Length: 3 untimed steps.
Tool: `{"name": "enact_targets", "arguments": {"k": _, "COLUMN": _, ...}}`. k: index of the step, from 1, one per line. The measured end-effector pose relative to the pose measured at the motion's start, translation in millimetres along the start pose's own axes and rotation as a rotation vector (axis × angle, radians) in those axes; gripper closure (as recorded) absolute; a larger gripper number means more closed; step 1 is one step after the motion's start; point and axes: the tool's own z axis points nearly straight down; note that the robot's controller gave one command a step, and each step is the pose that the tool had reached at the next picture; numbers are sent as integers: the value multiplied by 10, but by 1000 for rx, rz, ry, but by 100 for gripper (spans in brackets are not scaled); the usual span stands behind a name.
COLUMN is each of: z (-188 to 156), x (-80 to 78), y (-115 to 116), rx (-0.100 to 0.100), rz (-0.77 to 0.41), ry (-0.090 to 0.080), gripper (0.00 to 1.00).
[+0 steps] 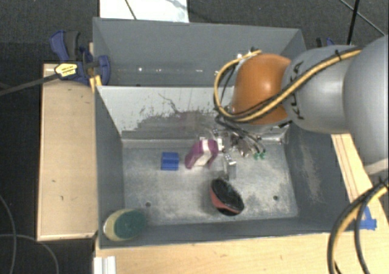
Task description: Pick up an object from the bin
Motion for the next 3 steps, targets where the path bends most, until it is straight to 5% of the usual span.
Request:
{"name": "enact_targets", "arguments": {"k": 1, "z": 5, "x": 23, "y": 8, "rx": -2, "rz": 2, "ry": 5, "gripper": 100}}
{"name": "enact_targets", "arguments": {"k": 2, "z": -1354, "x": 388, "y": 116, "rx": 0, "rz": -3, "ry": 2, "gripper": 100}}
{"name": "enact_targets", "arguments": {"k": 3, "z": -1097, "x": 45, "y": 48, "rx": -3, "rz": -293, "ry": 7, "gripper": 100}}
